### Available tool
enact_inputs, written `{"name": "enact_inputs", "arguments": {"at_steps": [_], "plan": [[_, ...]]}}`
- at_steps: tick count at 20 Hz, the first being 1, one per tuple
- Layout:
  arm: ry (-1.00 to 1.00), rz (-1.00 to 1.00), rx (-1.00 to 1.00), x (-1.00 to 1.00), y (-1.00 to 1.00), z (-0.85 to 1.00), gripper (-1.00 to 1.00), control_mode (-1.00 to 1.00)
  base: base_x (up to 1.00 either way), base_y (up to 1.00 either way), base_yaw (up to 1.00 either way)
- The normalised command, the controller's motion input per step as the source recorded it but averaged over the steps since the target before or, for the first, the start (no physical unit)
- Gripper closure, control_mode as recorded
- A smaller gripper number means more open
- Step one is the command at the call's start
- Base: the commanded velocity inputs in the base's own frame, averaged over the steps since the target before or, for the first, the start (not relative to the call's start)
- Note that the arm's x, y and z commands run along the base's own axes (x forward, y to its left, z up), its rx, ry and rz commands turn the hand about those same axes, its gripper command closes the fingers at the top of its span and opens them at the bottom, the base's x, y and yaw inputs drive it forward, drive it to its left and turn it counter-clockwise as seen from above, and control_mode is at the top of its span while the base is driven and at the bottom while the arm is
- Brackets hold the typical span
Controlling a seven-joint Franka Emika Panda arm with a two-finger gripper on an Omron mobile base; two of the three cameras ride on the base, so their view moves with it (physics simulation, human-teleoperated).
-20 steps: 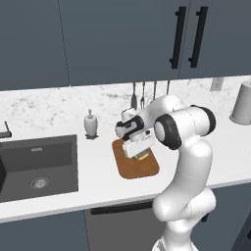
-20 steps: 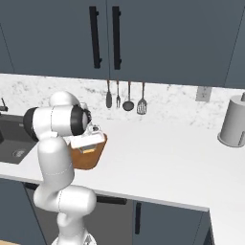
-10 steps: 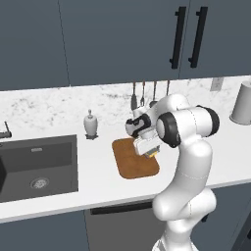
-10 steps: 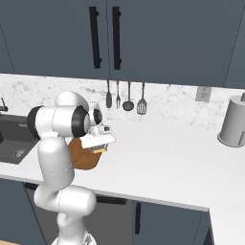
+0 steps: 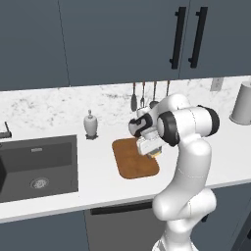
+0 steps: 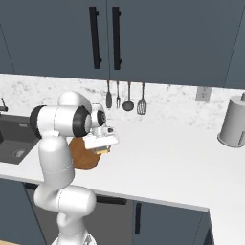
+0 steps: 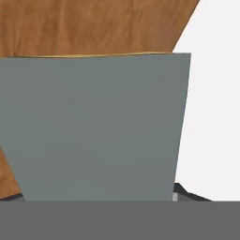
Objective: Pick up the sponge from the counter and clean the cutting board by briefly scrubbing or pressing down on the cutting board. Once finished, release the sponge.
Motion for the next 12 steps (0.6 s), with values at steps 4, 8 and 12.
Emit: {"name": "enact_inputs", "arguments": {"at_steps": [4, 8, 12], "plan": [[-0.05, 0.0, 0.01, 0.18, -0.04, 0.25, 1.0, -1.0, 0.0, 0.0, 0.0], [-0.05, 0.0, 0.02, 0.4, 0.0, 0.27, 1.0, -1.0, 0.0, 0.0, 0.0], [-0.07, 0.0, 0.0, 0.56, 0.0, -0.07, 1.0, -1.0, 0.0, 0.0, 0.0]]}}
